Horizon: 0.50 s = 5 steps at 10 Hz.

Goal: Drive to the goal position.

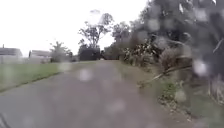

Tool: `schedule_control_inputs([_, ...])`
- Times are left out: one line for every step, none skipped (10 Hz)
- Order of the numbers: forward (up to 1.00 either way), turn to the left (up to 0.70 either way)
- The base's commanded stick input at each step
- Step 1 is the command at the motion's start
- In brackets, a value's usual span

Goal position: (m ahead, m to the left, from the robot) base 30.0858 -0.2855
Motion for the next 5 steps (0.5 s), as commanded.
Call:
schedule_control_inputs([1.0, 0.0])
schedule_control_inputs([1.0, 0.0])
schedule_control_inputs([1.0, 0.0])
schedule_control_inputs([1.0, 0.0])
schedule_control_inputs([1.0, 0.0])
